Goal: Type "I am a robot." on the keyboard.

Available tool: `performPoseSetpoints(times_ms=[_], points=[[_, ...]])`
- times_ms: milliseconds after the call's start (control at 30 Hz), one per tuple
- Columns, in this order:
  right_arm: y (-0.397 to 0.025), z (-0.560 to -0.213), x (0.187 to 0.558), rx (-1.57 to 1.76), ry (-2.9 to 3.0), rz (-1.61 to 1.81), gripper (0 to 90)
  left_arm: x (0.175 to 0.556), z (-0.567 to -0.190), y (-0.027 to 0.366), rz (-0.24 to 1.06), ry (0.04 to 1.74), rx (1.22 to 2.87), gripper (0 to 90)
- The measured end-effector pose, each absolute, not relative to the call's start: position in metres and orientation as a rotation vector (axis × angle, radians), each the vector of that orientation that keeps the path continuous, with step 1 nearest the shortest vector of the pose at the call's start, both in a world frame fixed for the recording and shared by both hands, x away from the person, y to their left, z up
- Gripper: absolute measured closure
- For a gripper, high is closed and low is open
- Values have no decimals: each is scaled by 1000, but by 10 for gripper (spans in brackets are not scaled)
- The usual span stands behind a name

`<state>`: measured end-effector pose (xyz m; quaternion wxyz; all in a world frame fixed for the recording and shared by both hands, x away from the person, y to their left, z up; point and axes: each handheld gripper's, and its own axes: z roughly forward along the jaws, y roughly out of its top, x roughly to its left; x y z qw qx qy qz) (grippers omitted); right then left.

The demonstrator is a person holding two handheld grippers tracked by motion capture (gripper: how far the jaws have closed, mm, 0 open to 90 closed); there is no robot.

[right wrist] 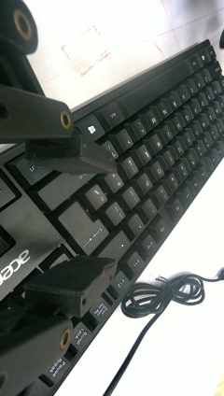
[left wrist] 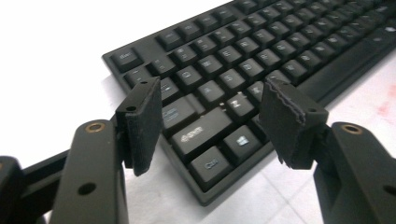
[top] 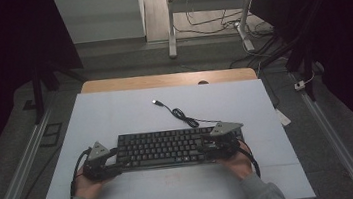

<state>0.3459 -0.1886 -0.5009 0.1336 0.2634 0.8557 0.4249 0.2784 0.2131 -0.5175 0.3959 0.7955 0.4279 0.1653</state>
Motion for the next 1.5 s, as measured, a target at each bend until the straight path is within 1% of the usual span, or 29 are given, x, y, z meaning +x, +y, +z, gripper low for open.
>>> performPoseSetpoints(times_ms=[433,700,867,1100,1200,1267,1333,1500], points=[[-194,-500,340,766,2465,1244,470,299,-482,185,349,926,2205,383],[-194,-501,339,773,2464,1242,470,306,-486,169,322,880,2227,400],[-194,-504,338,786,2469,1246,470,306,-493,164,294,851,2248,477],[-196,-505,330,809,2459,1254,468,303,-498,158,305,816,2243,636],[-198,-506,326,817,2460,1251,468,301,-499,153,286,789,2234,723],[-199,-506,323,820,2456,1251,468,301,-500,150,272,769,2240,813],[-201,-506,322,820,2454,1251,468,301,-502,147,241,751,2248,882],[-202,-506,323,820,2457,1242,464,300,-506,139,222,713,2296,886]])
